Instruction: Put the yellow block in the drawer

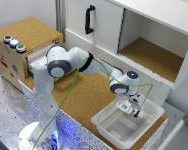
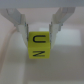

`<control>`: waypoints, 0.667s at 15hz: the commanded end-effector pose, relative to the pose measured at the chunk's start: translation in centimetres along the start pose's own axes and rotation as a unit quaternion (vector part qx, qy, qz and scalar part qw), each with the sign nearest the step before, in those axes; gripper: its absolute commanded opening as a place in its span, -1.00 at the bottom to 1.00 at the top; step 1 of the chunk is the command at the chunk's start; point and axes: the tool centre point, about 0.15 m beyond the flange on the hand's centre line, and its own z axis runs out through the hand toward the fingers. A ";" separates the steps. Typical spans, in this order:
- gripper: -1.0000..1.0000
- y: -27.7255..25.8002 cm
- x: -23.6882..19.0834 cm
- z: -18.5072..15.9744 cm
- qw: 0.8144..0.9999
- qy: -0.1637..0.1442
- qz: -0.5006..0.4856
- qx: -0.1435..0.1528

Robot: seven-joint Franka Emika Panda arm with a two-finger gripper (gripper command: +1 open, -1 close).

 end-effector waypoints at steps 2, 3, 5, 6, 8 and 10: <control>-1.00 -1.1 2.3 -9.9 0.995 0.075 0.046 -0.040; -1.00 -1.5 2.6 -11.6 0.994 0.091 0.047 -0.043; -1.00 -3.2 3.0 -13.7 0.994 0.101 0.032 -0.029; -1.00 -4.3 3.2 -14.5 0.994 0.108 0.018 -0.024; -1.00 -7.4 3.7 -15.9 0.993 0.114 -0.022 -0.006; -1.00 -10.7 4.2 -17.1 0.990 0.122 -0.073 0.000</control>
